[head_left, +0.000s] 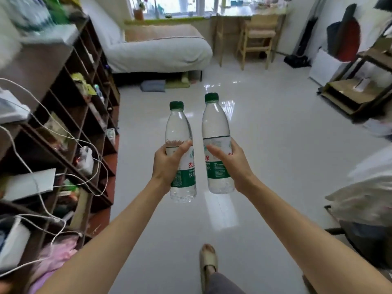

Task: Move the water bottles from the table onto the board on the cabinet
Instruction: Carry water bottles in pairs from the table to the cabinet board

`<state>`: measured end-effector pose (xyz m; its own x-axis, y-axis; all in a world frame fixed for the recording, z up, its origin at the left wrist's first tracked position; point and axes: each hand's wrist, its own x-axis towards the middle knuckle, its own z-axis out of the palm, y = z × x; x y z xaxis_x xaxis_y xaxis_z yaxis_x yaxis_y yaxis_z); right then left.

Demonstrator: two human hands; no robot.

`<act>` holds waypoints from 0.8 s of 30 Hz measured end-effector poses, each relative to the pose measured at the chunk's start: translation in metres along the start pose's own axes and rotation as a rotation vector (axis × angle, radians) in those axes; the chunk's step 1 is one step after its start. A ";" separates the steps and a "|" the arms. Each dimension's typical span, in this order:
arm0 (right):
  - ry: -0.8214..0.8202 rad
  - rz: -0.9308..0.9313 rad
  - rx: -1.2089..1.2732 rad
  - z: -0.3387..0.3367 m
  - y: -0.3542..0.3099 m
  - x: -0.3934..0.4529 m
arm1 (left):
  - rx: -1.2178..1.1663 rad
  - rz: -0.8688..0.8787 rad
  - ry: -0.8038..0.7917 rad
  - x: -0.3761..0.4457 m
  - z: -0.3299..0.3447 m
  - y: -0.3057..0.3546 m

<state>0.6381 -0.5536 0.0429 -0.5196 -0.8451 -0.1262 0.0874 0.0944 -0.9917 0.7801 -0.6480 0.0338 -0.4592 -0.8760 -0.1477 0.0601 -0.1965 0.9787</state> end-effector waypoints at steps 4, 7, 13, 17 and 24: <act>-0.117 0.001 -0.027 0.030 -0.028 0.109 | -0.054 0.019 0.123 0.093 -0.018 0.030; -0.187 -0.033 -0.069 0.059 -0.057 0.193 | -0.091 0.049 0.210 0.157 -0.039 0.055; -0.282 -0.038 -0.064 0.141 -0.084 0.344 | -0.098 0.082 0.370 0.284 -0.105 0.098; -0.307 -0.050 -0.061 0.203 -0.092 0.442 | -0.095 0.113 0.444 0.384 -0.160 0.123; -0.295 -0.056 -0.018 0.293 -0.136 0.609 | -0.116 0.132 0.461 0.563 -0.233 0.191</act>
<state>0.5584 -1.2356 0.1085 -0.2536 -0.9653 -0.0618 0.0489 0.0510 -0.9975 0.7392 -1.2815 0.1046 -0.0025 -0.9953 -0.0972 0.2019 -0.0957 0.9747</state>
